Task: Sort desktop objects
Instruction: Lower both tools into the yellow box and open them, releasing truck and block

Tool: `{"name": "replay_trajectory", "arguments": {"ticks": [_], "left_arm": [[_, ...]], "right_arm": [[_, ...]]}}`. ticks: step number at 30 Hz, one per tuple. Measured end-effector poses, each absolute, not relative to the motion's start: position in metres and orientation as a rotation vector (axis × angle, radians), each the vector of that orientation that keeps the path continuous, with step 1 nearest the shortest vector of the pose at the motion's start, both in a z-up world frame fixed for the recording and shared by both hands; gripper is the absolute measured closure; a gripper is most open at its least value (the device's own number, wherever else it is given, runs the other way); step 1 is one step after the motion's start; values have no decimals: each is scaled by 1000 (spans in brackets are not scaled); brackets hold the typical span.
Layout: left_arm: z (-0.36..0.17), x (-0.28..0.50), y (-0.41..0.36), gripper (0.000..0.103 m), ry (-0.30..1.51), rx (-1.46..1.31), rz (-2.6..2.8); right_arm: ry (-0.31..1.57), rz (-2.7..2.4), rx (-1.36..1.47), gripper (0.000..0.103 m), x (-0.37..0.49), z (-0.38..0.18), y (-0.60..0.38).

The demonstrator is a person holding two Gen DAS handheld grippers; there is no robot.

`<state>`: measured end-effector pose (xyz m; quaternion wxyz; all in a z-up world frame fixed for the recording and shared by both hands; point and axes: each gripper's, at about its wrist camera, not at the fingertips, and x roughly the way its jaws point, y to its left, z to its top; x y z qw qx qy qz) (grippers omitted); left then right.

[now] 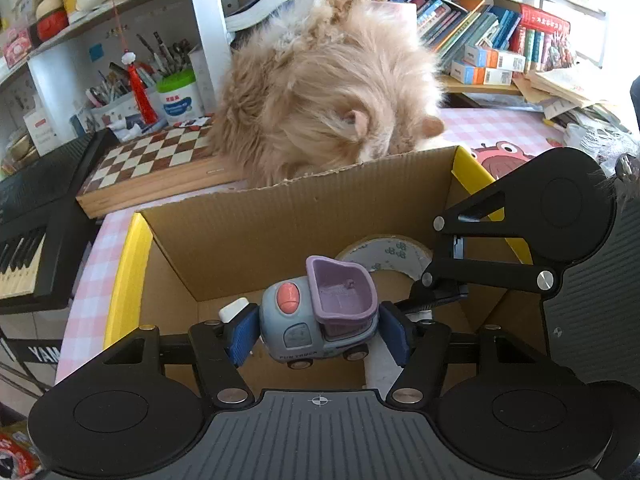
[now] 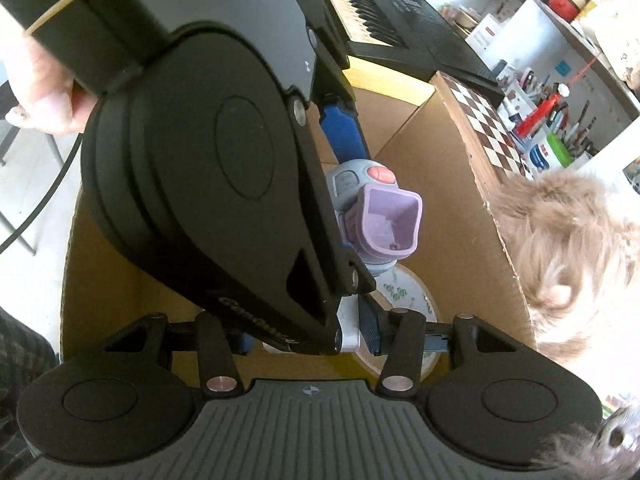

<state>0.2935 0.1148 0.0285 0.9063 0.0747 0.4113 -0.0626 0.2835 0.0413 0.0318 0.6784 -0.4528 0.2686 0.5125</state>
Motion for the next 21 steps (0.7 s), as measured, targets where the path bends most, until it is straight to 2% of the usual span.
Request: {"name": "replay_trajectory", "arguments": {"ticks": [11, 13, 14, 21], "left_arm": [[32, 289, 109, 37, 813, 161, -107], [36, 285, 107, 25, 787, 152, -97], [39, 282, 106, 24, 764, 142, -91], [68, 264, 105, 16, 627, 118, -56]], "right_arm": [[606, 1161, -996, 56, 289, 33, 44], [606, 1155, -969, 43, 290, 36, 43], [590, 1142, -960, 34, 290, 39, 42], [534, 1062, -856, 33, 290, 67, 21]]}}
